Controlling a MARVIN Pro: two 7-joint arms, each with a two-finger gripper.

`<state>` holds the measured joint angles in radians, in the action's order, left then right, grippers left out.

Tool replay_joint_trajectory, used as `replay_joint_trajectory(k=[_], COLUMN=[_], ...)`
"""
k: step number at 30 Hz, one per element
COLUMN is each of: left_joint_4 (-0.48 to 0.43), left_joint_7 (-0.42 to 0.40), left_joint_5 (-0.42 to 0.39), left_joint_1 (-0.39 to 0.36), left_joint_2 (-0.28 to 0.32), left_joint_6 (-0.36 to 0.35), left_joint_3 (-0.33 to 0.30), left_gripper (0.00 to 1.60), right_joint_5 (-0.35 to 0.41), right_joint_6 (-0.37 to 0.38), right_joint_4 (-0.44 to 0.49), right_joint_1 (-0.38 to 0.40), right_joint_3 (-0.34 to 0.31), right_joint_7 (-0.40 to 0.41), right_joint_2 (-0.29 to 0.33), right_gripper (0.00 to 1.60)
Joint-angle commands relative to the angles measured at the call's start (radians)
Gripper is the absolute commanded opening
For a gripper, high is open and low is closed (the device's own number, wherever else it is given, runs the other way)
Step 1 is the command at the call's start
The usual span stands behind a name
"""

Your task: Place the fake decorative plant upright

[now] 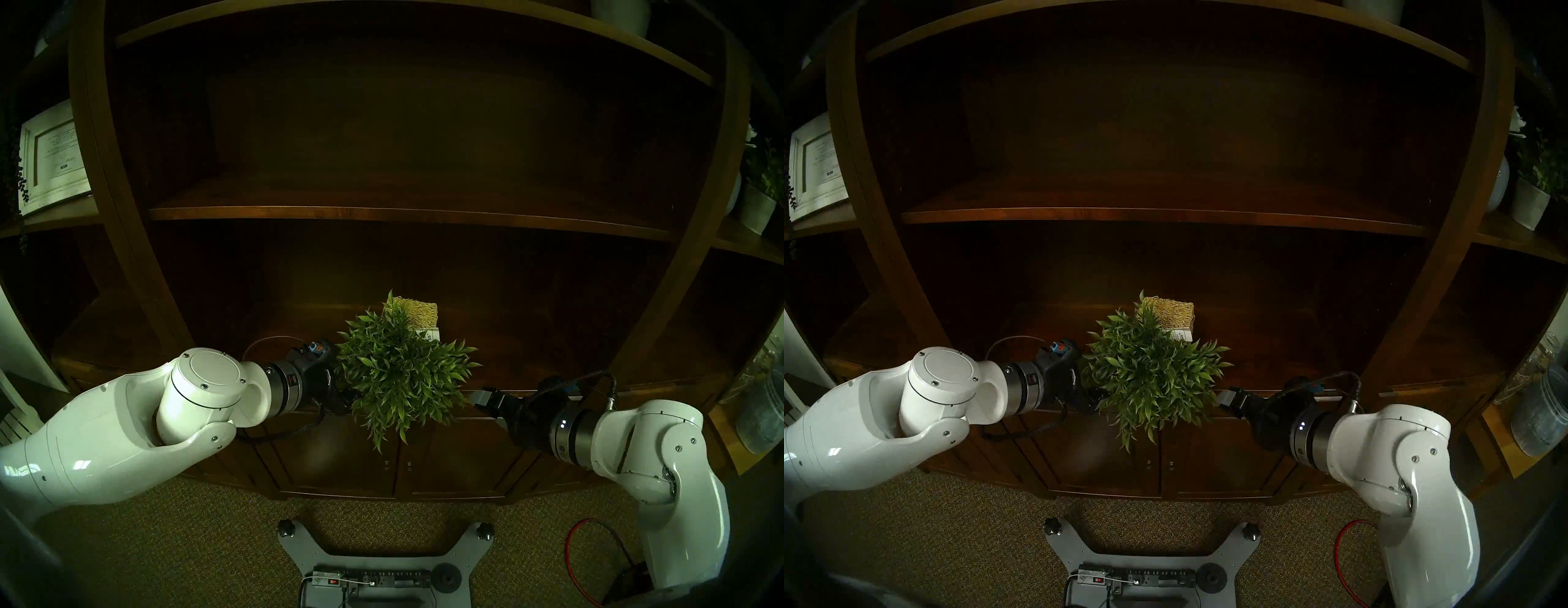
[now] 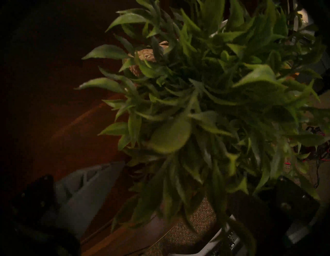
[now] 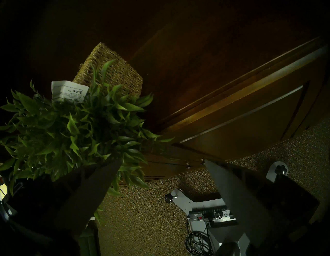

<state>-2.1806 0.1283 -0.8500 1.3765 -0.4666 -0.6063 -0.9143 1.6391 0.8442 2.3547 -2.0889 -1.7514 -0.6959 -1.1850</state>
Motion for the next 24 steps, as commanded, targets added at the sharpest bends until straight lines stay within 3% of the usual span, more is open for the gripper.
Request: replay_joint_trajectory(k=[1,17,24], left_joint_4=[-0.006,0.011,-0.006], left_joint_7=[-0.004,-0.012,-0.022], left_joint_5=[-0.013,-0.038,-0.048], left_joint_1=[-0.068,-0.162,-0.128], left_joint_2=[-0.025,-0.1,-0.078], left_joint_6=[-0.012,-0.097,-0.11], left_joint_3=[-0.045,-0.065,-0.06], left_gripper=[1.6,1.6,1.6], right_joint_5=[-0.001,0.0,-0.001], right_joint_6=[-0.002,-0.003,-0.005], right_joint_4=[0.029,0.028,0.03], right_joint_1=[0.007,0.007,0.005], right_joint_3=[-0.001,0.0,0.0], right_joint_7=[0.004,0.004,0.004], right_joint_2=[0.0,0.002,0.002], right_gripper=[1.6,1.6,1.6])
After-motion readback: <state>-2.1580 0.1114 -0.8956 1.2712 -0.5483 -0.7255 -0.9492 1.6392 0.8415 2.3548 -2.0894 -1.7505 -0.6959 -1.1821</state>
